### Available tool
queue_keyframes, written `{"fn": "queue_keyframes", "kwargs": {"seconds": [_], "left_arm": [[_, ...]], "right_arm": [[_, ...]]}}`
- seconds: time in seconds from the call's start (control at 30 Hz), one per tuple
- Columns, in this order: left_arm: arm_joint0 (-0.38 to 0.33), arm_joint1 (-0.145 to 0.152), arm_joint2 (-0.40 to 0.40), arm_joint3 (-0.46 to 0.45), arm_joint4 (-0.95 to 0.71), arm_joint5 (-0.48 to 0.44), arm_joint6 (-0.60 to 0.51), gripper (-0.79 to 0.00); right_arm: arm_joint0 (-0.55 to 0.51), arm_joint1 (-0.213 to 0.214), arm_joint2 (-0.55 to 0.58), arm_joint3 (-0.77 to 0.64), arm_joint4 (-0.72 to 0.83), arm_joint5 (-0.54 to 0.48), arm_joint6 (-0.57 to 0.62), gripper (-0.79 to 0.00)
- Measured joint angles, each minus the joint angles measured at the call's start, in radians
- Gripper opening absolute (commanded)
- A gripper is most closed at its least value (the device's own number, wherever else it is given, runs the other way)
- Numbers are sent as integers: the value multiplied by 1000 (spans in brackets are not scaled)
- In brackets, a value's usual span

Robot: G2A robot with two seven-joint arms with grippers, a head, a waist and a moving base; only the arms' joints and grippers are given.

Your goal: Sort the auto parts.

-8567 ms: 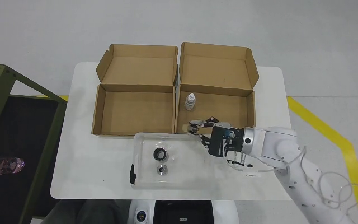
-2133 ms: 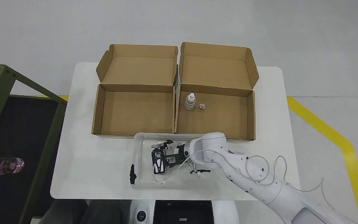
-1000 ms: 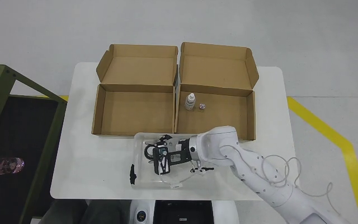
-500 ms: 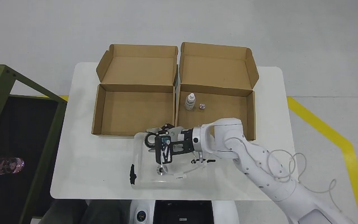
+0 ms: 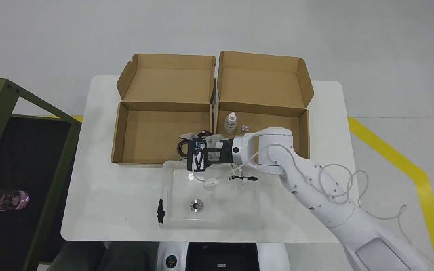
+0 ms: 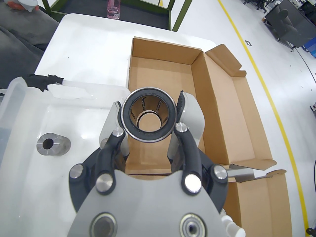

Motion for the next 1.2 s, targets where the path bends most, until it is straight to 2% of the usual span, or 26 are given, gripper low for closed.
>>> {"fn": "queue_keyframes", "kwargs": {"seconds": [0.67,1.2], "left_arm": [[0,0,0,0,0,0,0,0],[0,0,0,0,0,0,0,0]], "right_arm": [[165,-81,-77,294,21,97,-26,-785],[243,-156,-151,509,20,144,-55,-785]]}}
